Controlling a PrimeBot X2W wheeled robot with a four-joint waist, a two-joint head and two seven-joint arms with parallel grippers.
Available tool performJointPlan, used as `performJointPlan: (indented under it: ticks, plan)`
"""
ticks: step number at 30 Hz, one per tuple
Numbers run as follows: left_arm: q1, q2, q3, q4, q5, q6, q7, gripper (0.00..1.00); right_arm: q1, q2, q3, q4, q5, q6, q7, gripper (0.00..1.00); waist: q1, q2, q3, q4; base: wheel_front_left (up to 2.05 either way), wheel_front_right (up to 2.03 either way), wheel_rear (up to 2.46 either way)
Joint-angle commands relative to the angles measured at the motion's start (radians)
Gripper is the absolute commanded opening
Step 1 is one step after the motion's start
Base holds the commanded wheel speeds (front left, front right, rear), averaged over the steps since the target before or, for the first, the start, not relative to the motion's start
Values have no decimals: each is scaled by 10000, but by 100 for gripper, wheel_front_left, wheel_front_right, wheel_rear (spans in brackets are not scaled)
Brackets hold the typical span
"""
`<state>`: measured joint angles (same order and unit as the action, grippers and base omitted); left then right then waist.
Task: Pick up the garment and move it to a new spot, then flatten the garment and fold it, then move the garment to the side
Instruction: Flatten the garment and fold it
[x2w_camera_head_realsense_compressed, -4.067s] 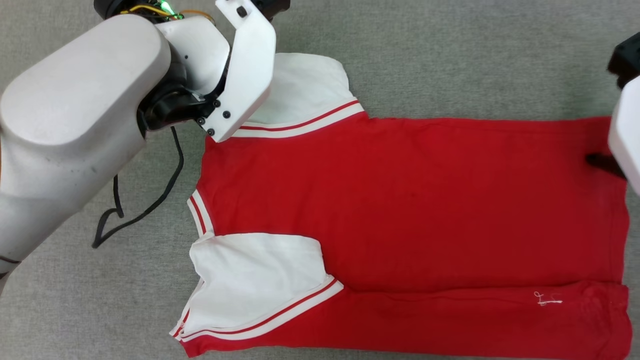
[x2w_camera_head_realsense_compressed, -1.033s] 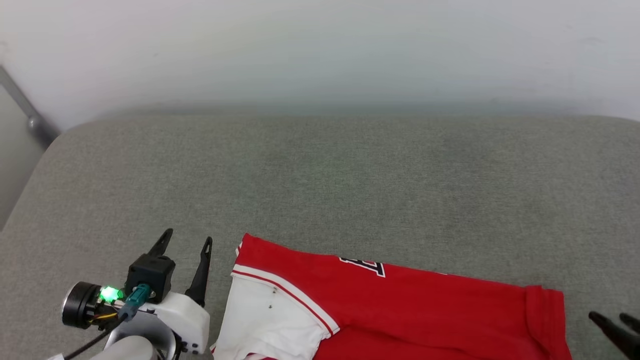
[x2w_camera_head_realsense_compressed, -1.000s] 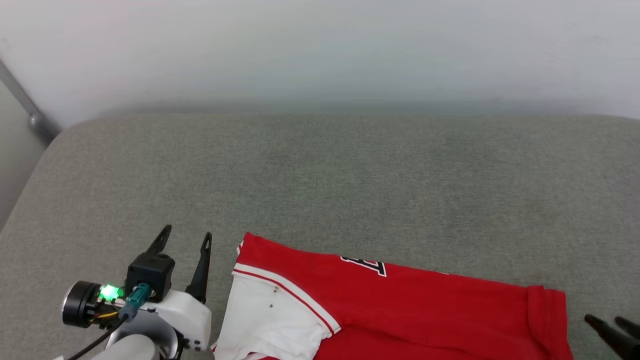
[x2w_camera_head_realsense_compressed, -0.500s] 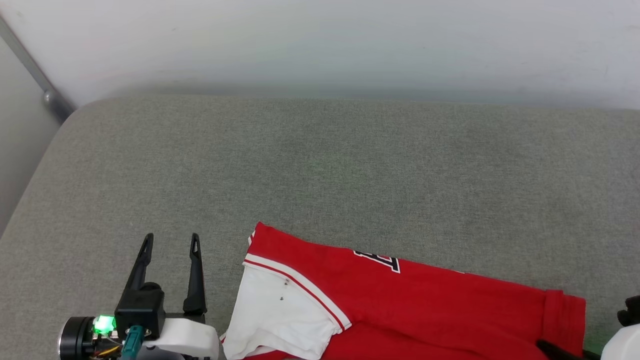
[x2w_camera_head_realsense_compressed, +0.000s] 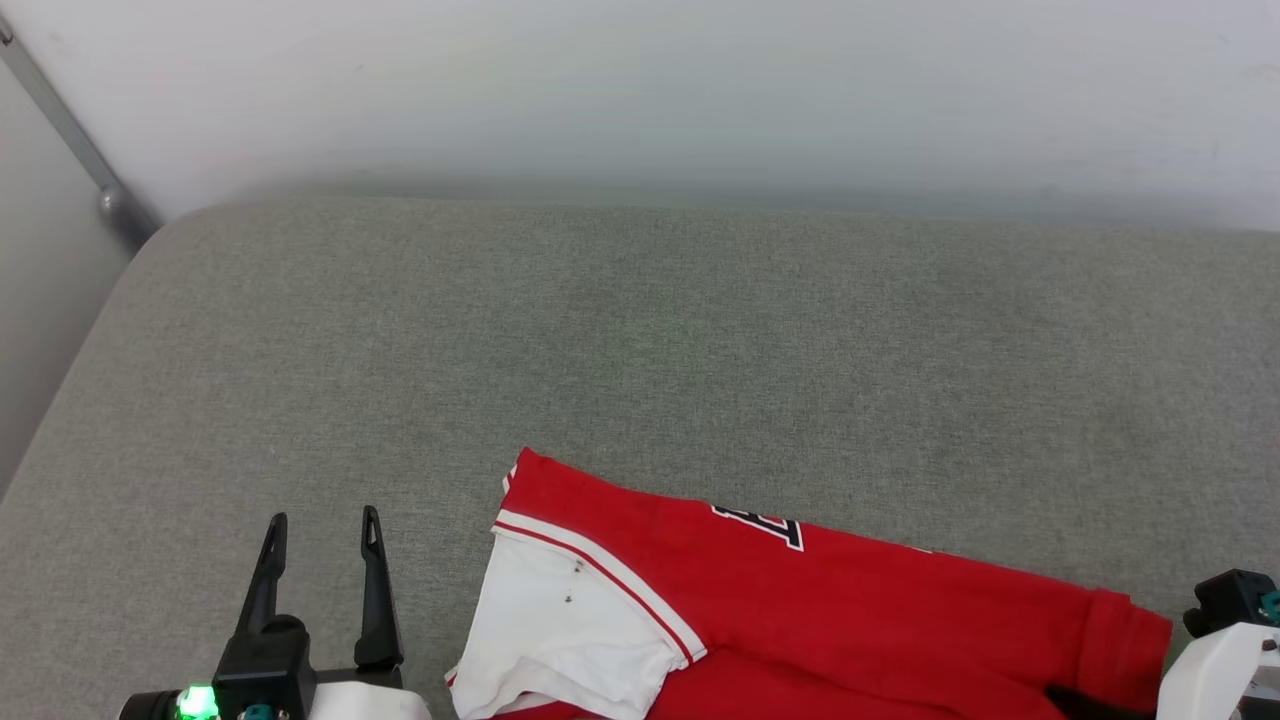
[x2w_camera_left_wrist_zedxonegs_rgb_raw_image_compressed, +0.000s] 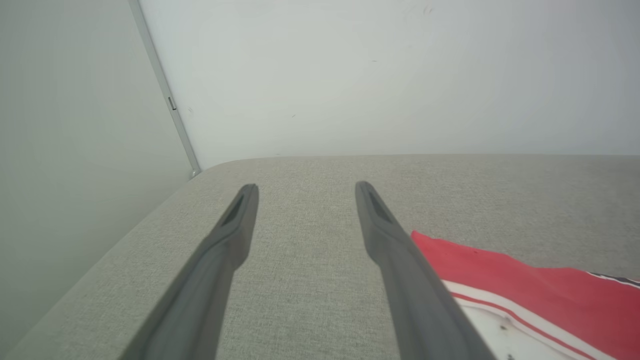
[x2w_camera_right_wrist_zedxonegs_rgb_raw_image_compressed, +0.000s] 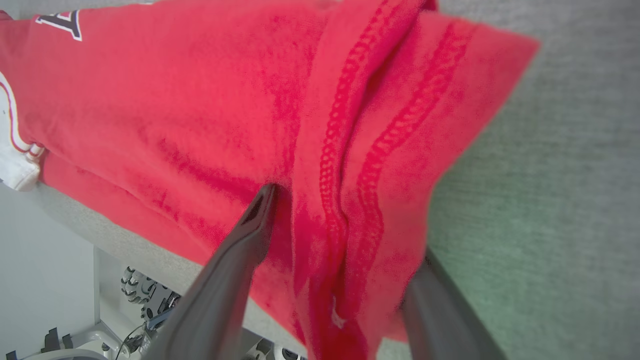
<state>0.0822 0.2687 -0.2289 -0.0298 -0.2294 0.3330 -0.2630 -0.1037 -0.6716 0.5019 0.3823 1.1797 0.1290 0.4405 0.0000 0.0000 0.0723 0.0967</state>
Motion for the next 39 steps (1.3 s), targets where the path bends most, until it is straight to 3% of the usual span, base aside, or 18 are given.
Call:
performJointPlan:
  ticks: [1,11,24,31,39]
  plan:
    - [185,-160,224,37,218,-196,-19,100,-2,470,341,26,50,28,163,0,0,0,-65,-3,0,0,0]
    - [730,-884,1136,44,1167,-1208,-19,100,-551,-680,-288,33,163,13,-73,0,0,0,-360,-136,0,0,0]
    - [998,-1355,1535,223,1831,-1960,-19,100,-283,-2538,-1380,962,58,13,585,0,0,0,-523,-260,0,0,0]
    - [1151,-1459,1668,271,1980,-2094,-19,100,48,-2717,-1487,354,-237,13,908,0,0,0,-662,-353,0,0,0]
    - [1125,-1537,1838,341,2057,-2213,-20,100,-18,-2274,-1563,-2104,-775,13,1450,0,0,0,-744,-477,0,0,0]
